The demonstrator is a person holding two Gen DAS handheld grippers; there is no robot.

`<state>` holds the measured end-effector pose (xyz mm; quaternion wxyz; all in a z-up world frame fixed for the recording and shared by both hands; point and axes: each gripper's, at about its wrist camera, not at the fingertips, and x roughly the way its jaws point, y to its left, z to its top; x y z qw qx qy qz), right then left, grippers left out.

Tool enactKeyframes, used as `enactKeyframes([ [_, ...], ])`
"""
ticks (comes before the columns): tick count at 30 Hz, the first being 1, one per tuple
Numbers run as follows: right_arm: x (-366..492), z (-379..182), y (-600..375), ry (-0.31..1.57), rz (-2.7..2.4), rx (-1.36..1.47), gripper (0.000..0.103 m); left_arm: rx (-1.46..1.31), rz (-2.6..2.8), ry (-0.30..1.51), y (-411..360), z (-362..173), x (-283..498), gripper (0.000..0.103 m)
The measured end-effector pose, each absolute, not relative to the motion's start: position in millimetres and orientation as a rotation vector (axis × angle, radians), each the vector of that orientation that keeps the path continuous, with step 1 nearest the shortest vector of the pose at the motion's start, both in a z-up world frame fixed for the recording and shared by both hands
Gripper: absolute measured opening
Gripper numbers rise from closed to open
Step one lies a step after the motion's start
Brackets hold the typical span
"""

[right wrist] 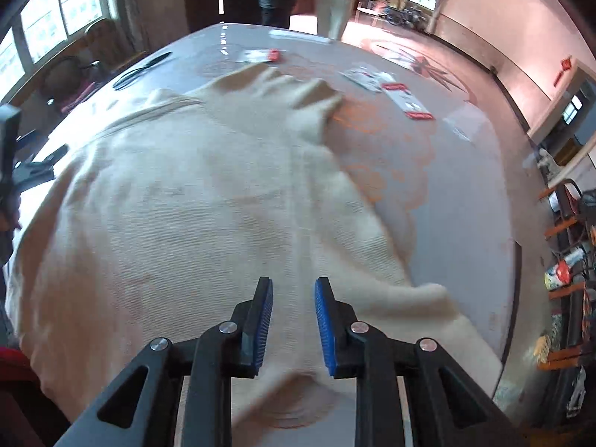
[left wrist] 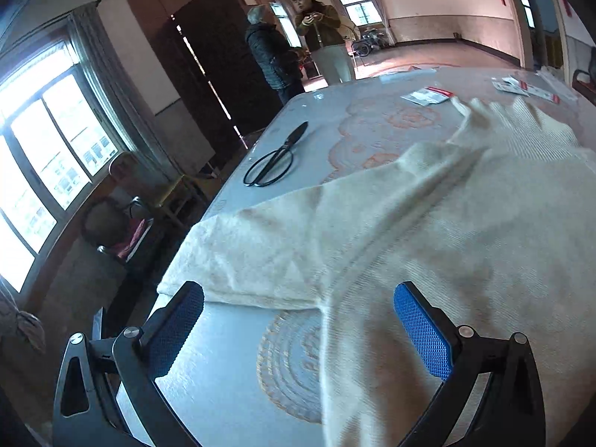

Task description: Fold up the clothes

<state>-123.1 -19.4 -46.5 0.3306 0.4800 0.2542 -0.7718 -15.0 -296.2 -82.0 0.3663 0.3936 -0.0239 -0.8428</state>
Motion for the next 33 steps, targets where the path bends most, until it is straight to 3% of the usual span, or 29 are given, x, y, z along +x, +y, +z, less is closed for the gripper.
enactKeyframes([
  [6, -16.7, -79.7, -96.4, 0.746, -1.844, 1.252, 0.023, 1.06, -2.124, 0.001, -403.5, -88.0, -1.5, 0.103],
  [12, 36.0, -103.2, -80.1, 0.682, -1.817, 1.445, 0.023, 1.237, -2.306, 0.011, -383.1, -104.3, 30.2, 0.103],
  [20, 55.3, -89.1, 72.0, 0.333, -2.066, 1.713, 0.023, 1.434, -2.419, 0.045, -309.3, -125.8, 73.8, 0.103],
  [24, 77.1, -111.2, 136.0, 0.165, -2.032, 1.84, 0.024, 1.475, -2.428, 0.183, -292.1, -131.2, 97.0, 0.103],
  [27, 90.7, -131.4, 161.1, 0.009, -1.989, 1.834, 0.024, 1.468, -2.417, 0.283, -280.2, -133.8, 114.1, 0.103],
  [33, 104.2, -157.0, 182.1, -0.317, -1.82, 1.709, 0.028, 1.504, -2.433, 0.285, -232.9, -132.4, 142.0, 0.103],
])
